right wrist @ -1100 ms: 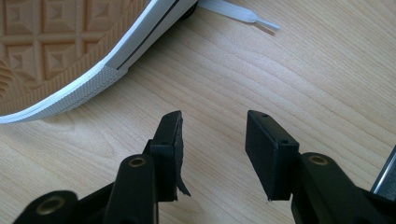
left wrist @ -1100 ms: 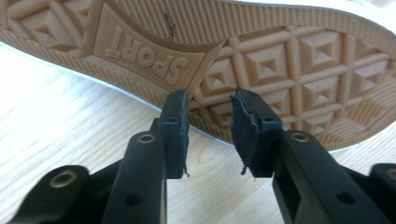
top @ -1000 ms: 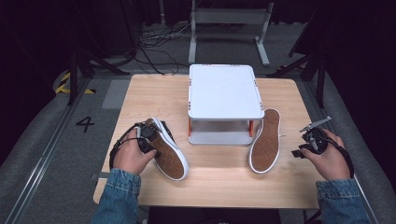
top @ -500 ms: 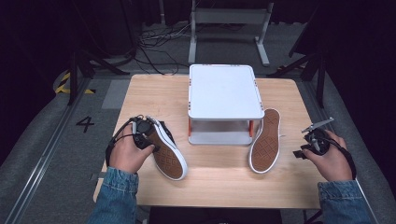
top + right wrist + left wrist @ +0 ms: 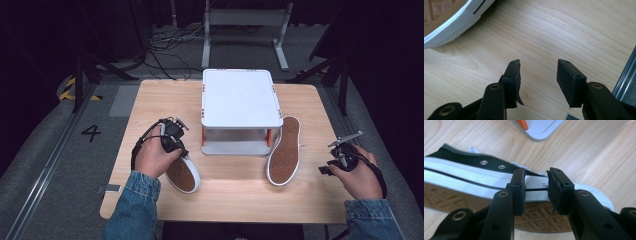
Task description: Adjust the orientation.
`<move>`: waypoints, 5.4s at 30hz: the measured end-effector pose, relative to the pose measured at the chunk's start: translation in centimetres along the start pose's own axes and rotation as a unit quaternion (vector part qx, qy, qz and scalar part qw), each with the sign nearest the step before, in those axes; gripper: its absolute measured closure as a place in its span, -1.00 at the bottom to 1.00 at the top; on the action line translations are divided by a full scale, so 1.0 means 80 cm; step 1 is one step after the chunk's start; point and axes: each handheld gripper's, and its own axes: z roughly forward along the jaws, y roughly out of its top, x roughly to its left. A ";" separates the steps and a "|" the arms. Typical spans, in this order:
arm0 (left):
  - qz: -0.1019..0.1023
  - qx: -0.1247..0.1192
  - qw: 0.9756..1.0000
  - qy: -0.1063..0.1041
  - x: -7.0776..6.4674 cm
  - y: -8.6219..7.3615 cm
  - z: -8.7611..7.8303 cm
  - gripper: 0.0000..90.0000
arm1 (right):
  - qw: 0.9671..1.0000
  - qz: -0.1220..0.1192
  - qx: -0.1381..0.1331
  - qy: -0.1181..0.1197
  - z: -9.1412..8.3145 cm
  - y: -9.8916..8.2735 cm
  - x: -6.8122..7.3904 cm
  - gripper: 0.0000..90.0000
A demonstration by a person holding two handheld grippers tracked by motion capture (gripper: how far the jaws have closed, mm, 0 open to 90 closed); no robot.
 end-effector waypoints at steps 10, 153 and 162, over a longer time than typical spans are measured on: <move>-0.037 -0.027 0.999 0.018 0.006 -0.036 -0.025 0.50 | 1.000 -0.011 -0.008 0.000 -0.002 0.022 0.002 0.19; 0.044 0.039 0.998 -0.012 -0.004 -0.035 -0.024 -0.31 | 0.999 -0.033 -0.030 -0.004 -0.003 -0.004 0.012 0.08; 0.041 0.015 0.999 0.027 0.023 -0.050 -0.040 -0.28 | 0.999 -0.028 -0.029 -0.005 -0.004 -0.012 0.009 0.08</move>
